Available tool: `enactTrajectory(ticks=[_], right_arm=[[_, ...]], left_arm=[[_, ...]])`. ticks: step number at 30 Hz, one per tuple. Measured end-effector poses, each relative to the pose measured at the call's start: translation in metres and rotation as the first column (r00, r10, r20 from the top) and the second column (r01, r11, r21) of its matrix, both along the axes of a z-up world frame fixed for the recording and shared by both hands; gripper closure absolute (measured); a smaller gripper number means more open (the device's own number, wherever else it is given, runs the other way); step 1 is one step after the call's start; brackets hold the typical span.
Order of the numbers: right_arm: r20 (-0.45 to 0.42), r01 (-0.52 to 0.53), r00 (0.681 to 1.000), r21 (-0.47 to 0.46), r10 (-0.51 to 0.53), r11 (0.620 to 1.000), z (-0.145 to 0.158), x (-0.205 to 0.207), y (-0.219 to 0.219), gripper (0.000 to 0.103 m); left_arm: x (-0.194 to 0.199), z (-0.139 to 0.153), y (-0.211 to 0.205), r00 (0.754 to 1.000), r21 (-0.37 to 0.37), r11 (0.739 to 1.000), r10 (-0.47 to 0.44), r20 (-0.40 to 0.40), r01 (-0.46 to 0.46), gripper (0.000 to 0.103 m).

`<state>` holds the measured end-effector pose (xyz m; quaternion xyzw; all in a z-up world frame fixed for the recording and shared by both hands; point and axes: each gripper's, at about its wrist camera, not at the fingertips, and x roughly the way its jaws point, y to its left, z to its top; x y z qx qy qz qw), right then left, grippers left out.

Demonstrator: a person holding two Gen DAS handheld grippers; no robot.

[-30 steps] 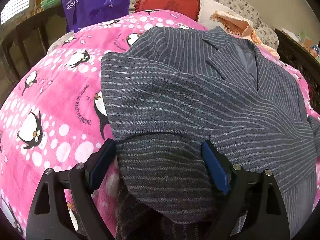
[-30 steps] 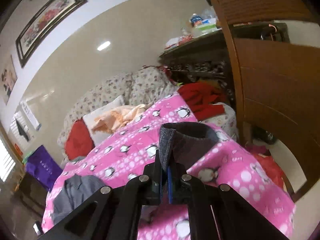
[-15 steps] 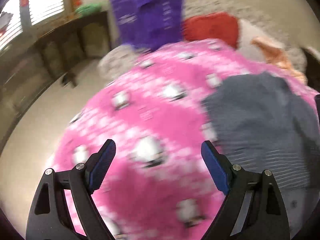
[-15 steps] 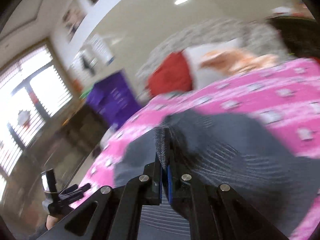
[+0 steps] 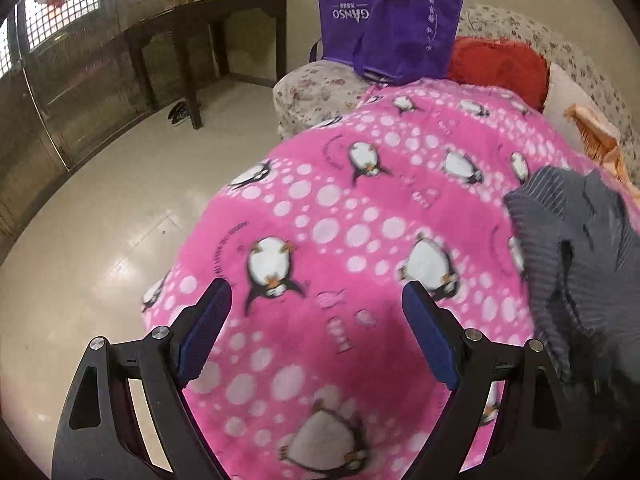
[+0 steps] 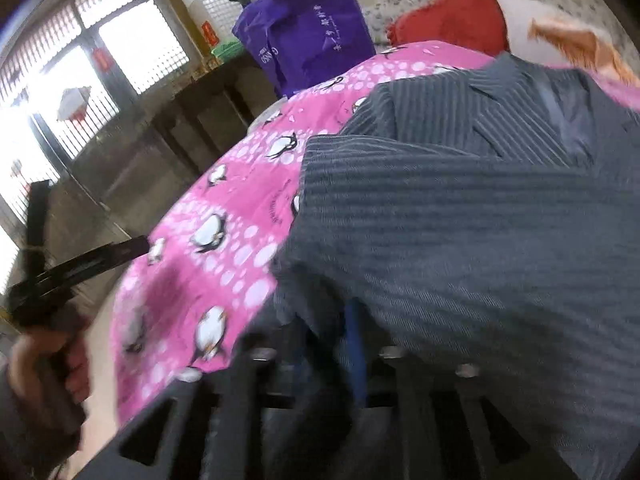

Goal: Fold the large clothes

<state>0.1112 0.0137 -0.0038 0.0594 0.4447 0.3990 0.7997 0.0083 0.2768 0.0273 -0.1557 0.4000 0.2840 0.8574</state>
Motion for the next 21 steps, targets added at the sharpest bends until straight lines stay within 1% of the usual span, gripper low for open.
enactTrajectory(ticks=[1,3,4,5,6,7,9,10,11,12,13,14,15,16,17,18,20,21], right_arm=[[0.009,0.004,1.0,0.008,-0.004,1.0,0.004,-0.004,-0.012,0.061],[0.039,0.014,0.999,0.003,-0.014,1.0,0.013,-0.015,-0.044,0.061],[0.082,0.044,0.996,-0.013,-0.043,0.999,0.019,-0.02,-0.063,0.061],[0.135,0.097,0.987,-0.035,-0.091,0.995,0.024,-0.023,-0.085,0.061],[0.185,0.182,0.968,-0.053,-0.169,0.982,0.028,-0.018,-0.117,0.061],[0.193,0.239,0.955,-0.054,-0.225,0.969,0.028,-0.013,-0.14,0.061],[0.152,0.34,0.934,-0.097,-0.323,0.936,0.013,0.005,-0.186,0.061],[0.061,0.365,0.931,-0.144,-0.36,0.92,-0.005,0.018,-0.212,0.065],[-0.028,0.36,0.929,-0.176,-0.37,0.916,-0.022,0.027,-0.229,0.08],[-0.072,0.35,0.927,-0.179,-0.367,0.919,-0.031,0.03,-0.241,0.086],[-0.054,0.348,0.931,-0.162,-0.361,0.923,-0.025,0.027,-0.249,0.091],[-0.033,0.337,0.937,-0.175,-0.348,0.925,-0.019,0.026,-0.249,0.091],[0.008,0.331,0.942,-0.202,-0.336,0.922,-0.009,0.025,-0.246,0.091],[0.035,0.335,0.941,-0.202,-0.335,0.92,0.0,0.025,-0.245,0.091],[0.068,0.345,0.939,-0.179,-0.338,0.922,0.01,0.025,-0.243,0.091],[0.101,0.362,0.931,-0.145,-0.35,0.921,0.024,0.03,-0.241,0.091],[0.152,0.401,0.911,-0.119,-0.383,0.908,0.038,0.037,-0.238,0.089],[0.185,0.44,0.891,-0.125,-0.415,0.889,0.043,0.046,-0.235,0.088]], left_arm=[[0.005,0.004,-0.005,1.0,-0.009,1.0,-0.008,0.018,0.008,0.016],[0.017,0.014,-0.022,0.997,-0.02,0.999,-0.049,0.052,0.05,0.016],[0.023,0.019,-0.032,0.995,-0.019,0.997,-0.076,0.068,0.077,0.016],[0.032,0.024,-0.046,0.99,-0.015,0.993,-0.116,0.086,0.118,0.016],[0.042,0.031,-0.064,0.98,-0.012,0.985,-0.171,0.105,0.173,0.016],[0.051,0.036,-0.081,0.967,-0.012,0.974,-0.222,0.123,0.225,0.016],[0.065,0.043,-0.113,0.94,0.003,0.952,-0.303,0.159,0.306,0.016],[0.072,0.045,-0.134,0.916,0.027,0.934,-0.356,0.185,0.357,0.016],[0.079,0.045,-0.151,0.891,0.043,0.911,-0.41,0.198,0.41,0.016],[0.086,0.04,-0.163,0.872,0.047,0.891,-0.453,0.187,0.452,0.016],[0.095,0.033,-0.174,0.86,0.052,0.873,-0.486,0.155,0.485,0.016],[0.106,0.02,-0.187,0.851,0.059,0.856,-0.517,0.095,0.514,0.016],[0.111,0.01,-0.193,0.847,0.058,0.849,-0.528,0.06,0.526,0.016],[0.114,0.0,-0.196,0.847,0.054,0.847,-0.531,0.022,0.529,0.016],[0.118,-0.013,-0.196,0.857,0.041,0.856,-0.514,-0.026,0.515,0.016],[0.118,-0.017,-0.193,0.865,0.024,0.865,-0.501,-0.029,0.502,0.016],[0.117,-0.021,-0.182,0.883,-0.017,0.882,-0.47,0.001,0.47,0.016],[0.118,-0.022,-0.179,0.888,-0.025,0.888,-0.459,0.004,0.459,0.016]])
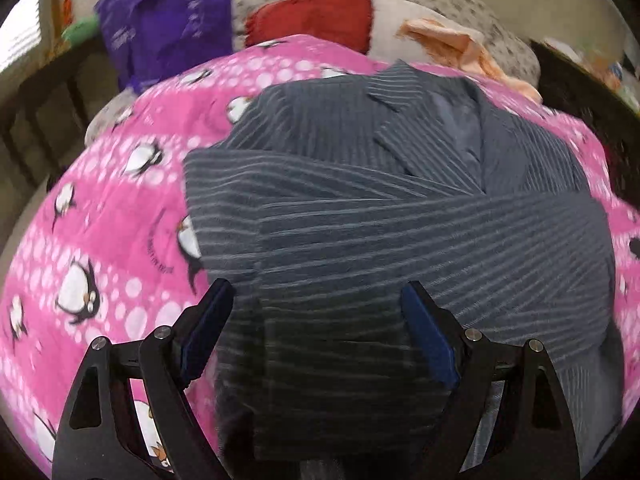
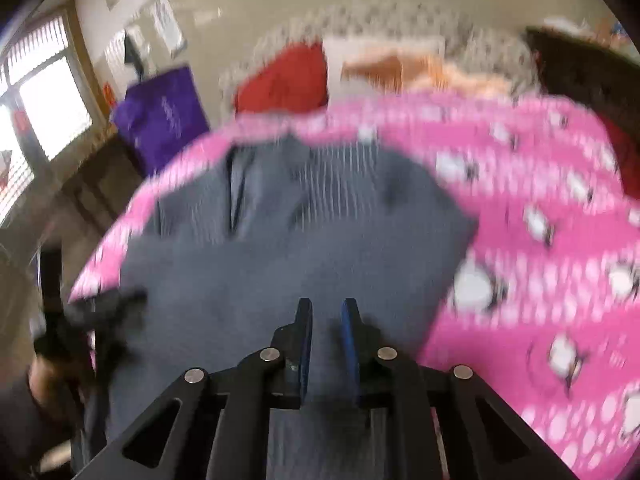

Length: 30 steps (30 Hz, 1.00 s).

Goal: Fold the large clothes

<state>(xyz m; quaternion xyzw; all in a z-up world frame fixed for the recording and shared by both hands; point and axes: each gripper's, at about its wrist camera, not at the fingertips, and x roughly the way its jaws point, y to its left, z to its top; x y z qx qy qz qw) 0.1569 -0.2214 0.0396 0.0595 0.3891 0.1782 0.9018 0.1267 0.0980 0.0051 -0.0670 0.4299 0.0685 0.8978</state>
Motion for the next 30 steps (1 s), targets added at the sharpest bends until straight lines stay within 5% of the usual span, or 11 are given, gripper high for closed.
enactTrajectory(ticks=[4,8,17,21,25,28,30], right_arm=[[-0.05,0.188,0.98,-0.078,-0.193,0.979,-0.024,0.039,0.005,0.088],[-0.089,0.255,0.961,-0.093,-0.263,0.962,-0.071,0.058,0.003,0.086],[-0.106,0.235,0.968,0.052,-0.229,0.971,-0.081,0.074,-0.013,0.085],[-0.076,0.192,0.977,-0.072,-0.197,0.979,-0.058,0.052,0.002,0.084],[0.011,0.087,0.996,-0.035,-0.087,0.996,-0.023,0.001,0.014,0.08],[-0.126,-0.049,0.992,-0.154,0.03,0.987,-0.061,-0.013,0.034,0.056],[-0.088,-0.058,0.995,-0.154,0.045,0.986,-0.066,-0.021,0.032,0.056]], left_arm=[[0.003,-0.021,0.015,0.998,-0.023,0.998,0.055,-0.011,-0.055,0.014],[0.002,-0.029,0.021,0.998,-0.07,0.996,0.062,0.006,-0.061,0.014],[0.008,-0.029,0.011,0.998,-0.03,0.997,0.067,-0.003,-0.067,0.012],[0.004,-0.03,0.016,0.998,-0.035,0.997,0.07,-0.002,-0.07,0.012],[0.004,-0.03,0.017,0.998,-0.035,0.997,0.07,-0.002,-0.07,0.012],[0.004,-0.03,0.017,0.998,-0.032,0.997,0.07,-0.003,-0.07,0.012],[0.004,-0.03,0.018,0.998,-0.031,0.997,0.069,-0.004,-0.069,0.012]])
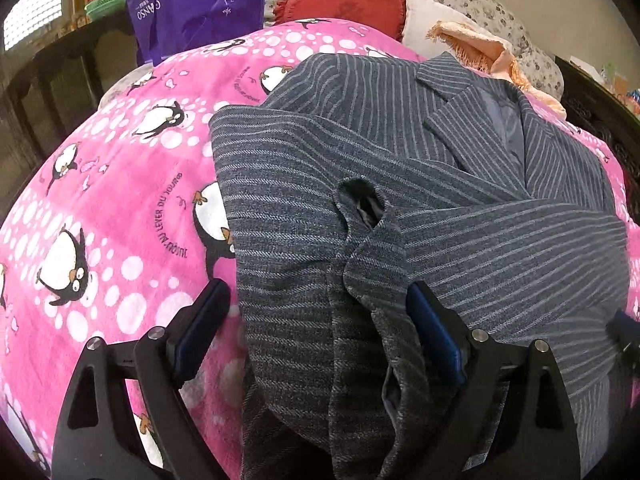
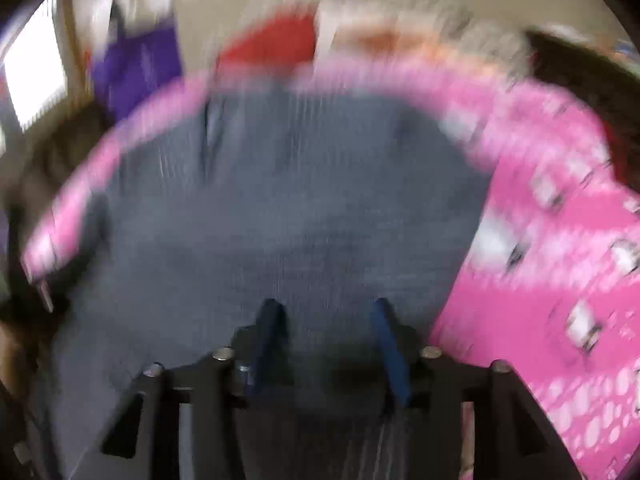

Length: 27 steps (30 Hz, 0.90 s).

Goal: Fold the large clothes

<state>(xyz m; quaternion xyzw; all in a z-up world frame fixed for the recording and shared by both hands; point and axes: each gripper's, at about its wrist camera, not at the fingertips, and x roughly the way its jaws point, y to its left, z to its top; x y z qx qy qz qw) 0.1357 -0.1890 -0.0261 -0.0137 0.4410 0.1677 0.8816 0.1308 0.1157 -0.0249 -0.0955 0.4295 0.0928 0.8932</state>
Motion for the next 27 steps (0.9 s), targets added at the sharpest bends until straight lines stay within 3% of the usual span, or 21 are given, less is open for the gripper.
enactTrajectory(ticks=[2,7,18,24,27], right_arm=[[-0.023,0.028,0.999,0.002,-0.028,1.0,0.015,-0.003,-0.001,0.056],[0.054,-0.007,0.999,0.008,0.006,1.0,0.056,-0.039,-0.018,0.056],[-0.015,-0.014,1.0,-0.094,0.012,0.995,0.054,-0.174,-0.125,0.056],[-0.069,-0.002,0.998,0.05,0.006,0.999,0.041,-0.21,-0.143,0.048],[-0.094,-0.031,0.995,0.117,0.042,0.993,0.024,-0.217,-0.128,0.047]], left_arm=[[-0.001,0.0,0.0,1.0,-0.01,1.0,0.001,0.004,-0.001,0.012],[-0.001,0.0,0.002,1.0,-0.016,1.0,0.002,0.006,-0.001,0.012],[-0.001,0.0,0.002,1.0,-0.017,1.0,-0.007,-0.002,0.007,0.01],[-0.002,0.01,0.004,0.998,-0.025,0.999,-0.045,-0.032,0.045,0.01],[-0.027,0.04,0.014,0.996,-0.051,0.995,-0.088,0.034,0.09,0.01]])
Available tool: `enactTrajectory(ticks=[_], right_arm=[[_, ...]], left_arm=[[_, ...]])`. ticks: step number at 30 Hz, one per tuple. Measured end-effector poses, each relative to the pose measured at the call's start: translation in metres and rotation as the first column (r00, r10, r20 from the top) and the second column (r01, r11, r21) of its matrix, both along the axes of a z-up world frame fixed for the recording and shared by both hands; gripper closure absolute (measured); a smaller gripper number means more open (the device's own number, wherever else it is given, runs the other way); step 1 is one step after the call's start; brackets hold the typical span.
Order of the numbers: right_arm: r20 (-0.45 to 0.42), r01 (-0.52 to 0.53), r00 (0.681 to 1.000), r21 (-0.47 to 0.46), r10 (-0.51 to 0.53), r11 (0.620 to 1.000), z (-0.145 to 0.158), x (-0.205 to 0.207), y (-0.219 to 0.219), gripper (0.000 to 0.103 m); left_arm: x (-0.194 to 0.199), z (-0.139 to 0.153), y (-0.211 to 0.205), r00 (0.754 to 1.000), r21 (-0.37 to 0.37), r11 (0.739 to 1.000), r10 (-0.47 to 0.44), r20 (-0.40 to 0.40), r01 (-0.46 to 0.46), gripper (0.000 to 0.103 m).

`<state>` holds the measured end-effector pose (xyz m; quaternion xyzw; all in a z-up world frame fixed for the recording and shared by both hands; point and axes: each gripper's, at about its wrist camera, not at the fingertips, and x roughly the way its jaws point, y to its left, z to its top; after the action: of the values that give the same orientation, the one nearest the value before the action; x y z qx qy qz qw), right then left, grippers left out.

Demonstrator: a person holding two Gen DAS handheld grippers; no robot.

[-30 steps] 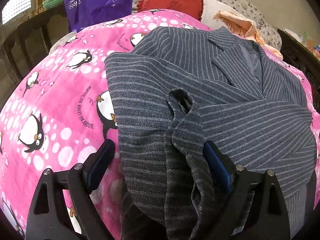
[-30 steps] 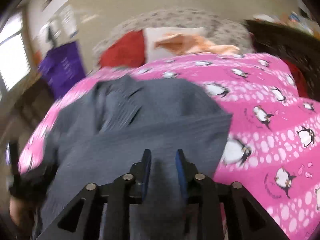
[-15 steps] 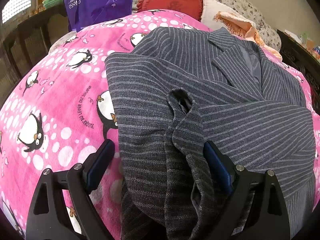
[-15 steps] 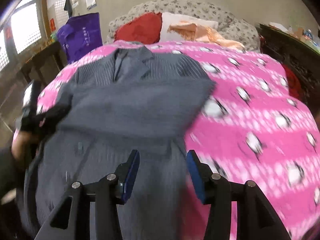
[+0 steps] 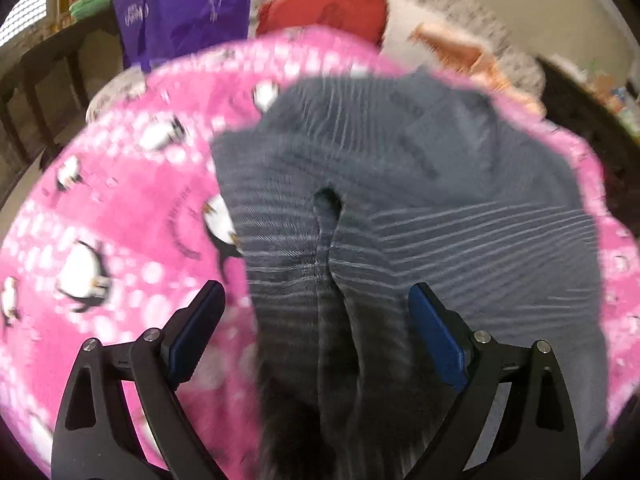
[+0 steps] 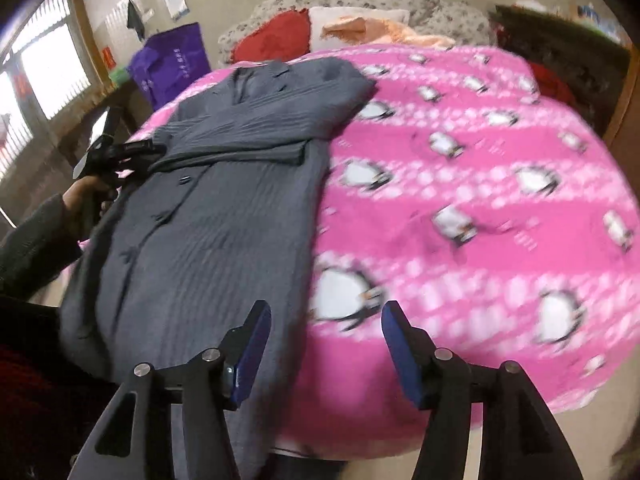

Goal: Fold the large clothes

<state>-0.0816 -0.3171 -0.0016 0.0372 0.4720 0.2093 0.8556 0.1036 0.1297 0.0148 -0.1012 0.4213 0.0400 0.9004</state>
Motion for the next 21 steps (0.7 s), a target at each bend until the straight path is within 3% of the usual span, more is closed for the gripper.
enactTrajectory(ticks=[3,6,8,10,13,18,21], right_arm=[[-0.036,-0.049,0.998,0.053,0.051,0.997,-0.019,-0.002,0.015,0.047],[-0.074,-0.047,0.996,0.116,0.056,0.992,-0.032,-0.002,0.018,0.047],[-0.085,-0.04,0.995,0.154,0.053,0.987,-0.038,-0.004,0.015,0.045],[-0.083,-0.042,0.995,0.189,0.058,0.981,-0.039,-0.007,0.011,0.045],[-0.076,-0.064,0.994,0.214,0.082,0.975,-0.042,-0.011,0.008,0.045],[-0.072,-0.066,0.994,0.222,0.084,0.973,-0.043,-0.011,0.008,0.042],[-0.064,-0.075,0.994,0.22,0.091,0.973,-0.04,-0.012,0.01,0.041]], left_arm=[[-0.038,0.025,0.013,0.997,0.06,0.996,-0.067,0.037,0.064,0.01],[-0.084,0.029,0.028,0.994,0.177,0.979,-0.106,-0.002,0.105,0.01],[-0.115,0.023,0.04,0.993,0.196,0.973,-0.113,-0.043,0.12,0.01],[-0.149,0.014,0.05,0.989,0.176,0.975,-0.122,-0.087,0.136,0.01],[-0.196,0.005,0.052,0.981,0.059,0.983,-0.166,-0.101,0.172,0.01],[-0.221,-0.015,0.027,0.951,-0.075,0.961,-0.274,-0.14,0.266,0.01],[-0.219,-0.026,0.008,0.932,-0.071,0.946,-0.323,-0.163,0.316,0.01]])
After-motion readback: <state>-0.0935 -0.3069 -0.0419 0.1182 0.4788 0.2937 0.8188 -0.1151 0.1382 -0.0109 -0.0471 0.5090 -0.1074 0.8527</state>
